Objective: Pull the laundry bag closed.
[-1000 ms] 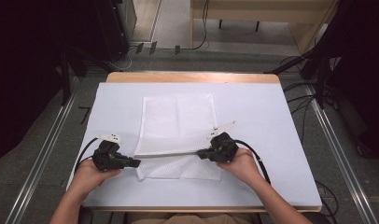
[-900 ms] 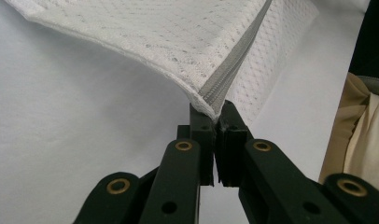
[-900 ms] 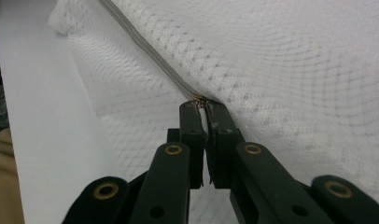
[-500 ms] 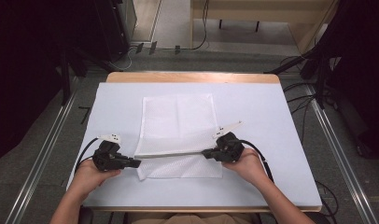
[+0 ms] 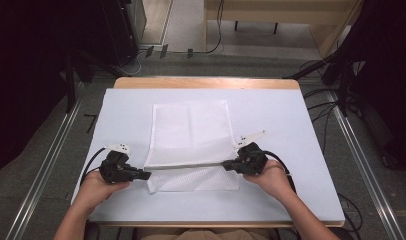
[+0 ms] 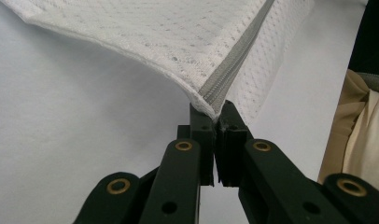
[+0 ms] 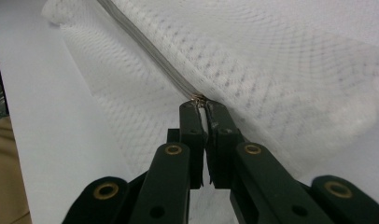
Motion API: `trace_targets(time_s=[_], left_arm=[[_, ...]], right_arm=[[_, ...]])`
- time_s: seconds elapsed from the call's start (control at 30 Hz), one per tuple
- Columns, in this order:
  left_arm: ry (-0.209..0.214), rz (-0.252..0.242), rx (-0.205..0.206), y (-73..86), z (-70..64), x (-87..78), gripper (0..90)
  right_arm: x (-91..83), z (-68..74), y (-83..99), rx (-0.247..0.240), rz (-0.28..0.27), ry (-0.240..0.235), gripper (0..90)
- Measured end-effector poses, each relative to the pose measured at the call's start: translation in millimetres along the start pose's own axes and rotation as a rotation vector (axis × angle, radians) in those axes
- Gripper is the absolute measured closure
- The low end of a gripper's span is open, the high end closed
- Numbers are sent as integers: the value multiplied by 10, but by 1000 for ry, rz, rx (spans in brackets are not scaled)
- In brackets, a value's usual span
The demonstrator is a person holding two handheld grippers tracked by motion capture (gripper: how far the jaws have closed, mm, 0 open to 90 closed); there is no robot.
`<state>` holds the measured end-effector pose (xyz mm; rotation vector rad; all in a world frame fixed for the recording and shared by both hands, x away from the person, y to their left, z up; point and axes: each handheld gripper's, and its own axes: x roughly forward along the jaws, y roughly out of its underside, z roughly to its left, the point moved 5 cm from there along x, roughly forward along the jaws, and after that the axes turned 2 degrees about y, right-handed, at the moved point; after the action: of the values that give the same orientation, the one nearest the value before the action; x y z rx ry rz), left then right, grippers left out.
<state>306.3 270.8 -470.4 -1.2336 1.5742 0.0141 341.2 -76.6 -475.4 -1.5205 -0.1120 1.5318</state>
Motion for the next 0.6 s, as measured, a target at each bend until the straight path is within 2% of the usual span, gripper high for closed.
trace_targets(time_s=[0.13, 0.33, 0.4, 0.6], left_arm=[[10, 5, 4, -5, -11, 3, 883], [13, 6, -2, 2, -6, 3, 883], [14, 12, 4, 2, -8, 14, 883], [18, 30, 7, 3, -14, 43, 883]], right_arm=[[-84, -30, 43, 15, -14, 1, 883], [-139, -93, 121, 35, 0, 20, 883], [-159, -97, 131, 47, -3, 13, 883], [-193, -105, 158, 48, 5, 12, 883]])
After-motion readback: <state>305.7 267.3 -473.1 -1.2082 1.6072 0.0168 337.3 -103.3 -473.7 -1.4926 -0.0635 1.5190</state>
